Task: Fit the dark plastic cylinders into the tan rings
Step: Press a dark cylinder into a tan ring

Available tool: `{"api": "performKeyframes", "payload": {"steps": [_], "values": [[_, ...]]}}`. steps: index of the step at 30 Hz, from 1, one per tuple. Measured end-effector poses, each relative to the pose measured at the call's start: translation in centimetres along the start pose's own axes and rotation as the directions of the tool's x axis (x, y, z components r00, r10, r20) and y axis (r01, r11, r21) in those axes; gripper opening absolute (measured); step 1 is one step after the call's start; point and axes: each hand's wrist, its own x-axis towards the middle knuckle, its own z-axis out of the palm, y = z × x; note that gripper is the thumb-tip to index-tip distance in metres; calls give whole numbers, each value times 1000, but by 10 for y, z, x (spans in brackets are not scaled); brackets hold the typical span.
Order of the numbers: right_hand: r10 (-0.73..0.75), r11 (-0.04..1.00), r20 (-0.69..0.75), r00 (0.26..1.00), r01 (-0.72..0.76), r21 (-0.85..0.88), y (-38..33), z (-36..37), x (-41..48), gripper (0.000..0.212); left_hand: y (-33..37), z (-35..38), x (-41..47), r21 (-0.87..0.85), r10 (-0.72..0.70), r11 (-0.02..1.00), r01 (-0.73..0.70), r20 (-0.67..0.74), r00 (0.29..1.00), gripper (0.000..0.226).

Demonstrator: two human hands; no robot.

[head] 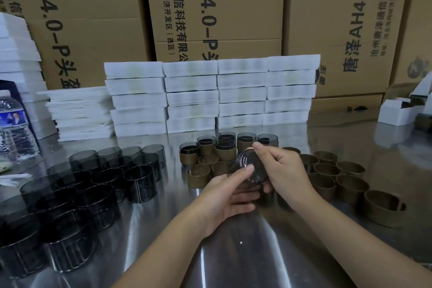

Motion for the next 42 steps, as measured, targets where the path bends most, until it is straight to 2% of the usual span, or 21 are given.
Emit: {"api": "performKeyframes", "payload": {"steps": [6, 9, 13, 16, 18, 20, 23, 26, 27, 31, 35, 38, 42], "values": [[-5, 999, 22, 1000, 4, 52, 5, 6, 0, 34, 1, -3, 2, -116, 118, 984, -135, -137, 984, 24], [-7, 1000, 19, 1000, 7, -26, 10, 7, 0, 35, 1, -5, 6, -181, 184, 957, -228, -231, 955, 16], [7, 978, 102, 995, 15, -208, 19, 9, 1, 26, 5, -10, 9, -291, 189, 904, -314, -386, 903, 18], [10, 894, 224, 974, 91, -438, 26, 11, -2, 12, 7, -14, 10, -363, 167, 851, -379, -497, 852, 17], [27, 778, 343, 939, 196, -597, 31, 12, -4, 28, 7, -15, 10, -377, 167, 833, -406, -528, 833, 20], [45, 716, 403, 914, 252, -651, 32, 14, -5, 37, 7, -16, 11, -378, 170, 825, -420, -543, 822, 23], [21, 728, 425, 905, 278, -627, 33, 14, -5, 35, 7, -15, 11, -365, 185, 816, -448, -569, 801, 33], [-25, 741, 419, 908, 299, -602, 32, 14, -6, 20, 7, -15, 12, -338, 215, 805, -487, -600, 771, 43], [-42, 744, 408, 912, 301, -597, 31, 14, -6, 22, 8, -15, 12, -330, 227, 798, -504, -610, 759, 42], [-150, 771, 304, 941, 304, -559, 23, 14, -8, 53, 9, -19, 12, -354, 226, 771, -530, -627, 746, 42], [-225, 769, 231, 946, 319, -554, 21, 13, -7, 64, 9, -21, 12, -413, 174, 762, -499, -612, 772, 31], [-247, 766, 234, 940, 337, -547, 24, 13, -8, 61, 9, -22, 12, -437, 148, 764, -475, -597, 788, 23], [-322, 792, 226, 919, 392, -468, 25, 15, -9, 40, 8, -21, 12, -432, 141, 788, -439, -567, 812, 34]]}}
